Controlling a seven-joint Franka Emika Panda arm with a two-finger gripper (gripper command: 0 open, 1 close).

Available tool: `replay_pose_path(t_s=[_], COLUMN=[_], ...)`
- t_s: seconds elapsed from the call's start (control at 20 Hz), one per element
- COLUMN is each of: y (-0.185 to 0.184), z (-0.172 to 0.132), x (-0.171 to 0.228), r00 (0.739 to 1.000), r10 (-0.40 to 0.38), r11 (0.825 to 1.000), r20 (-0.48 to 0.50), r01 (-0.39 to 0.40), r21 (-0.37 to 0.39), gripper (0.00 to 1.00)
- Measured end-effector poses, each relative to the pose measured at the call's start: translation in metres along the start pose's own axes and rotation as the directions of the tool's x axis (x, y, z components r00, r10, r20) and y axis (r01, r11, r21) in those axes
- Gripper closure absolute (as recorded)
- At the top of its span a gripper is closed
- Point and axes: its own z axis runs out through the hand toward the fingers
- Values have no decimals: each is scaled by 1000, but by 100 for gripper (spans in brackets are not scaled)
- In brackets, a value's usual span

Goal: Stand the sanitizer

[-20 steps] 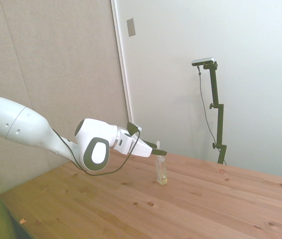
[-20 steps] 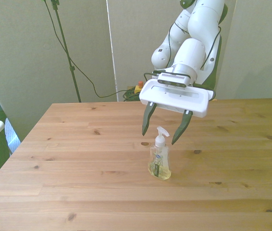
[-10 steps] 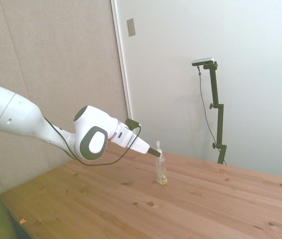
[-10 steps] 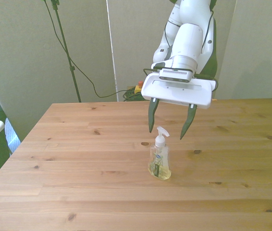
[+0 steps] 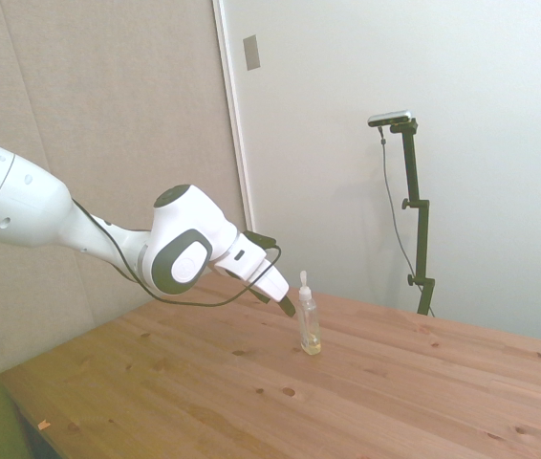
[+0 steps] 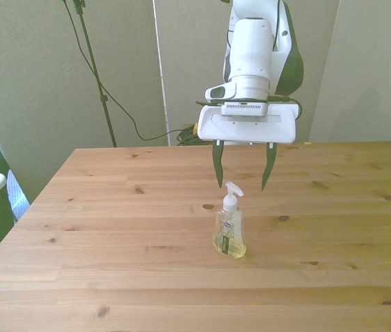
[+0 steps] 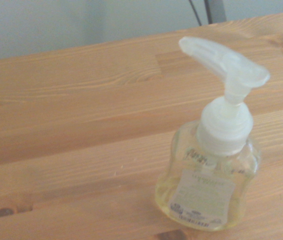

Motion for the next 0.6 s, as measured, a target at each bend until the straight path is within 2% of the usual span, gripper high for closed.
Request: replay_pose_path(t_s=[0.25,0.6], y=[-14,-24], z=[-8,-17], x=[-4,-37], r00=[992,958], r10=[-65,-176], r11=[998,984], r20=[109,228], r01=[66,181], r21=[-4,-1], gripper=[0,0])
